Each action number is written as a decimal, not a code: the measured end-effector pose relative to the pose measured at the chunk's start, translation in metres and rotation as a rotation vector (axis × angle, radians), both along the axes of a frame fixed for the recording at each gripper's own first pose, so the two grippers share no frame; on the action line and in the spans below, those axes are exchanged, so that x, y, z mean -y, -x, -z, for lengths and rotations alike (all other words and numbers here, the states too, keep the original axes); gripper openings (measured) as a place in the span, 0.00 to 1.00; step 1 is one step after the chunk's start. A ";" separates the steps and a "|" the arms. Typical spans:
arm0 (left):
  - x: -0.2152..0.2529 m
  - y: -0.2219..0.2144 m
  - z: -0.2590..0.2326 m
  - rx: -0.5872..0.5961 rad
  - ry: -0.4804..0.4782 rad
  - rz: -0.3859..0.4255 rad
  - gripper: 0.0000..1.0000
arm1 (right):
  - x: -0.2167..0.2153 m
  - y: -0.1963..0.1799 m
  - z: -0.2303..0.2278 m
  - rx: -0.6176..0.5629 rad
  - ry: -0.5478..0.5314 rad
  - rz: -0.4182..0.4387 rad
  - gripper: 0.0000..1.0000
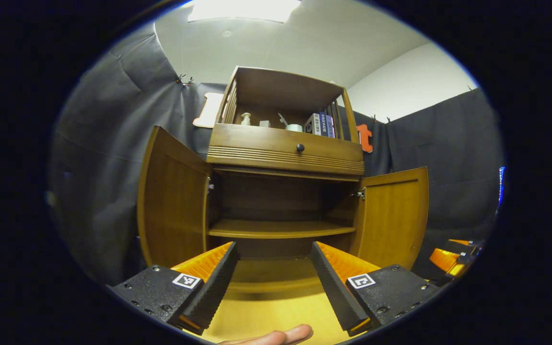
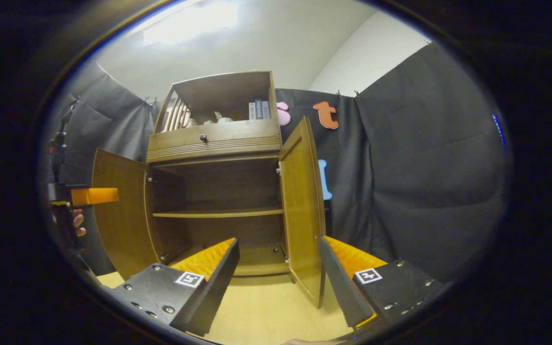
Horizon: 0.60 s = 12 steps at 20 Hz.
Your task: Open the right door of the double-door shoe cabinet with the right hand, and open the left door with the left hand.
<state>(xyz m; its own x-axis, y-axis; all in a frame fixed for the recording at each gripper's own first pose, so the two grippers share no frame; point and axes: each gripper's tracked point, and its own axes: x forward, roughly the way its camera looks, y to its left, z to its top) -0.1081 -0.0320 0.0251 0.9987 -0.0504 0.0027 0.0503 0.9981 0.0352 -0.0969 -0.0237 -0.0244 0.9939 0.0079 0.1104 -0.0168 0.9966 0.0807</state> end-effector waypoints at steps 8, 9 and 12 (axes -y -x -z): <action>0.080 -0.051 0.030 -0.029 0.007 0.100 0.93 | 0.001 -0.021 -0.025 0.043 0.002 0.054 0.99; 0.085 -0.054 0.032 -0.035 0.016 0.113 0.93 | -0.002 -0.023 -0.029 0.051 -0.002 0.054 0.99; 0.092 -0.066 0.038 -0.040 0.014 0.137 0.92 | -0.008 -0.030 -0.038 0.078 0.015 0.069 0.98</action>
